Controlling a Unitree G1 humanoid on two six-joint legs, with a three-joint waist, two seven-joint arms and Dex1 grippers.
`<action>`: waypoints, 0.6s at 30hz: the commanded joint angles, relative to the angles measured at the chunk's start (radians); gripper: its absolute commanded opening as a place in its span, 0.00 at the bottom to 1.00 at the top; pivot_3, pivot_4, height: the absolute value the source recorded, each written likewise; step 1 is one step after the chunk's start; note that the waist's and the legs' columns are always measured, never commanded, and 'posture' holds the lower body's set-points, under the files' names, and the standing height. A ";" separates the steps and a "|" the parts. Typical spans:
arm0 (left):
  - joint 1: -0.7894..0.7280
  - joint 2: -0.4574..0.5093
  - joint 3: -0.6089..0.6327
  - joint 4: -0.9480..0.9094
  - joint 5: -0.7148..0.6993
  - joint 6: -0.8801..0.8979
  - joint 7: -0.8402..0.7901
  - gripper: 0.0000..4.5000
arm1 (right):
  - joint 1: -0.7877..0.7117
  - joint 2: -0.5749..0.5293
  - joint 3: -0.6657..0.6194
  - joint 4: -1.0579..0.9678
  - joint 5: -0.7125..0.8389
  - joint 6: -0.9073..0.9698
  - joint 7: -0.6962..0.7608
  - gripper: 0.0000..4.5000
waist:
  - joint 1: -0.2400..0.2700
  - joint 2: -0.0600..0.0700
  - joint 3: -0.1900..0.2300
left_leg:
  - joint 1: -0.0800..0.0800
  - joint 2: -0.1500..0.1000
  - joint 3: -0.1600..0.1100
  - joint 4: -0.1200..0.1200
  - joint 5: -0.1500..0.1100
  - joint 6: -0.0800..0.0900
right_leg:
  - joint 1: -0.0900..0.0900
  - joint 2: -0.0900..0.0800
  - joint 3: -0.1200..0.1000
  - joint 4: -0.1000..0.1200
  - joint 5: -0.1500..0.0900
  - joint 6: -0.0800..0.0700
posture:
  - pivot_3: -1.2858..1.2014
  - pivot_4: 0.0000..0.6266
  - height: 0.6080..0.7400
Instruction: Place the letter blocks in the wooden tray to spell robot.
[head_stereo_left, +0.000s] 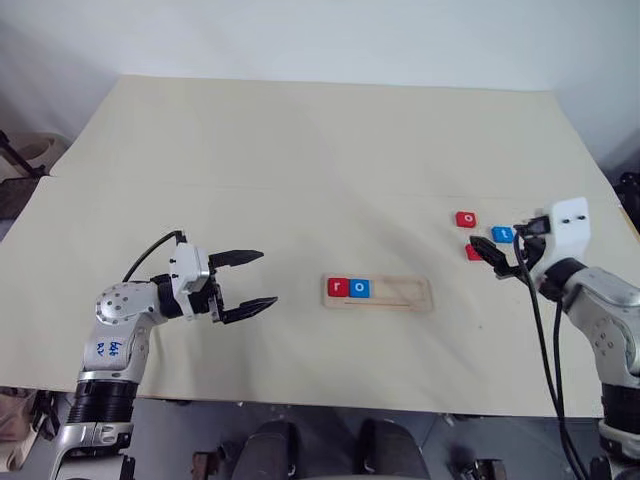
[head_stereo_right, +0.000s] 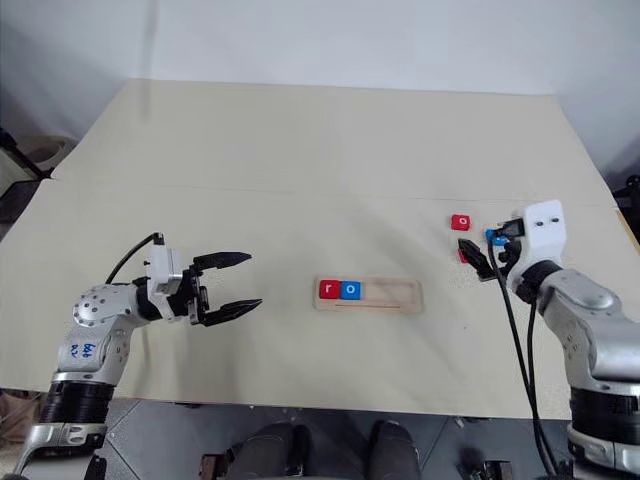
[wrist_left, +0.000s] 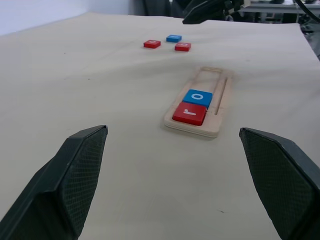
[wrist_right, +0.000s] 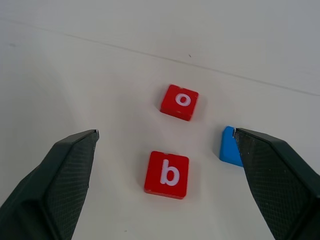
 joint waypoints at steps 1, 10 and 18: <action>0.012 -0.002 0.019 -0.052 -0.021 -0.009 0.023 0.99 | -0.013 -0.002 -0.020 -0.027 -0.006 0.047 -0.023 1.00 | -0.001 0.000 0.000 | 0.000 0.000 0.000 0.000 0.000 0.000 | 0.000 0.000 0.000 0.000 0.000 0.000 | 0.52 0.24 1.00; -0.011 -0.011 -0.001 -0.051 -0.030 0.013 0.031 0.99 | -0.002 0.022 -0.052 -0.079 0.013 0.096 -0.036 1.00 | -0.005 0.000 0.000 | 0.000 -0.001 0.001 0.000 0.000 0.000 | -0.001 0.000 0.000 0.000 0.000 0.000 | 0.52 0.24 1.00; -0.036 -0.034 -0.020 -0.033 -0.012 -0.008 0.032 0.99 | -0.024 0.075 -0.054 -0.130 0.017 0.225 -0.120 1.00 | -0.005 0.000 0.000 | 0.000 -0.001 0.001 -0.001 0.000 0.000 | -0.001 0.001 0.000 0.000 0.000 0.000 | 0.52 0.24 1.00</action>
